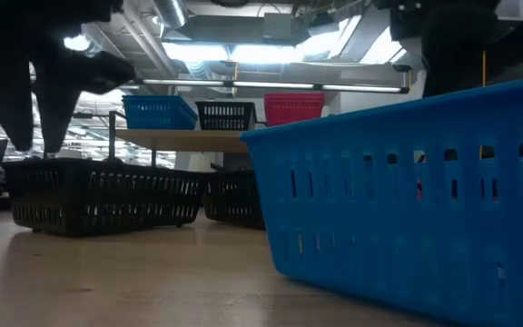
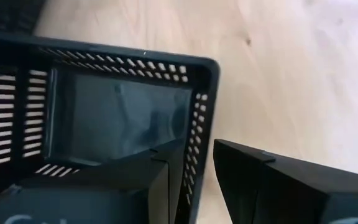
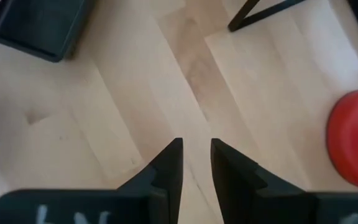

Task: Stack baskets on shelf by color
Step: Stack the left black bin on top of the black bin on the shelf

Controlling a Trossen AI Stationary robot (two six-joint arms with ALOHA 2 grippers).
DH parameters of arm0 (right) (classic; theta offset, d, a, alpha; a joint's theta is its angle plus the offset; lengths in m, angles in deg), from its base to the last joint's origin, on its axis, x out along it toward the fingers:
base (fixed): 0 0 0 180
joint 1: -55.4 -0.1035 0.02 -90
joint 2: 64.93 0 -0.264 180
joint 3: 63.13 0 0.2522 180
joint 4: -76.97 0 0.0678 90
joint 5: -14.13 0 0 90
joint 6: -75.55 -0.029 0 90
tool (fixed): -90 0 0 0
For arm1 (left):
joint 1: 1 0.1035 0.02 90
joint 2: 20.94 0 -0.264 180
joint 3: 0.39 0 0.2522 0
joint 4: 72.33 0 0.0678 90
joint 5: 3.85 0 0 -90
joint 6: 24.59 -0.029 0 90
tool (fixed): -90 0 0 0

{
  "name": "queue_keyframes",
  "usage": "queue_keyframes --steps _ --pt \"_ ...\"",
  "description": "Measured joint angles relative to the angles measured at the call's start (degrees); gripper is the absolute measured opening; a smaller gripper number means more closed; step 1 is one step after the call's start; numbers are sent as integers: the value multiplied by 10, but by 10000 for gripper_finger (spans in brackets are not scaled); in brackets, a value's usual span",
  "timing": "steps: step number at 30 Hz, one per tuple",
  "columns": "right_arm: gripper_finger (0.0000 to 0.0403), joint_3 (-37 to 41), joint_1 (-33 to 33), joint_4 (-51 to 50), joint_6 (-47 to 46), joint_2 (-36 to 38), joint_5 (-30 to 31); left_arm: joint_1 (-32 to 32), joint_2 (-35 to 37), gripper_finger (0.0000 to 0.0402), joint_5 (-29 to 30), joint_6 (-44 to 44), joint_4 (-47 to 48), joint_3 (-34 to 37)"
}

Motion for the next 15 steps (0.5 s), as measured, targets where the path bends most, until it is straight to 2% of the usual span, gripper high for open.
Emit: queue_keyframes --steps 9,15 --pt "81 104 -4 92 -2 26 -5 2 -49 82 -24 -9 -3 0" --pt "81 136 -4 156 -17 26 -22 12 -93 81 19 -9 -31 0"
